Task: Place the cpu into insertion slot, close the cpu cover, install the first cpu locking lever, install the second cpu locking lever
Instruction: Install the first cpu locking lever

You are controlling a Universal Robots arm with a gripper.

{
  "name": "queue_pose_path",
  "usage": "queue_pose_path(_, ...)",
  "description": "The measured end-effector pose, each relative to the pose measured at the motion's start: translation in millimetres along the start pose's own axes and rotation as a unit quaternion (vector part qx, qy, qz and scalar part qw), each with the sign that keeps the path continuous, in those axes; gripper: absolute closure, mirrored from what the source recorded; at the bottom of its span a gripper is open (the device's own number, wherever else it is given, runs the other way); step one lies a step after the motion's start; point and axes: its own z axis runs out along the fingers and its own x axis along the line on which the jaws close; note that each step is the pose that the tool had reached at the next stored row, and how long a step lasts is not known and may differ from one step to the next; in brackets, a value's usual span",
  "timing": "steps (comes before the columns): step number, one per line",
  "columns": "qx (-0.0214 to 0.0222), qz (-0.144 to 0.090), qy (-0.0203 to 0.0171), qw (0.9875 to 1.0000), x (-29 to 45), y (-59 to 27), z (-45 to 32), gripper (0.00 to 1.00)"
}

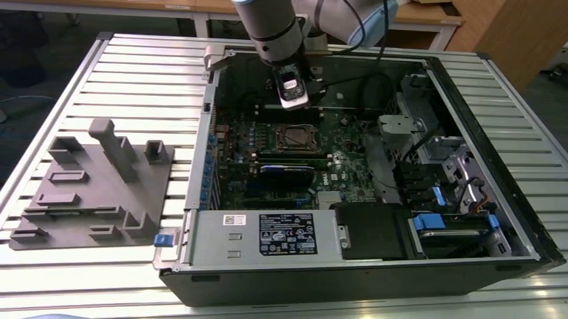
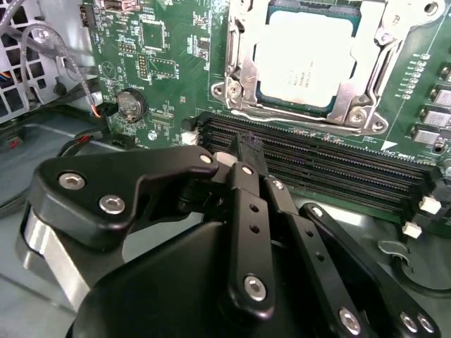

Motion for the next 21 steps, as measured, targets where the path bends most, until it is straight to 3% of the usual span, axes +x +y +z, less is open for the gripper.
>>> queue_pose_path(1, 0.0001, 0.0, 0.0003, 1.0, 0.0, 0.0, 0.0, 0.89)
queue_pose_path(2, 0.0021, 0.0, 0.0033, 1.0, -0.1, 0.0, 0.0, 0.89)
queue_pose_path(6, 0.0208, 0.002, 0.0284, 0.9994, -0.1, 0.0, 0.8, 0.89)
queue_pose_path(10, 0.043, 0.003, 0.0546, 0.9976, 0.0, 0.2, 1.4, 0.89)
queue_pose_path(11, 0.0474, 0.003, 0.0587, 0.9971, 0.1, 0.2, 1.4, 0.89)
queue_pose_path(21, 0.0512, 0.003, 0.0602, 0.9969, -0.3, 0.6, 0.2, 0.89)
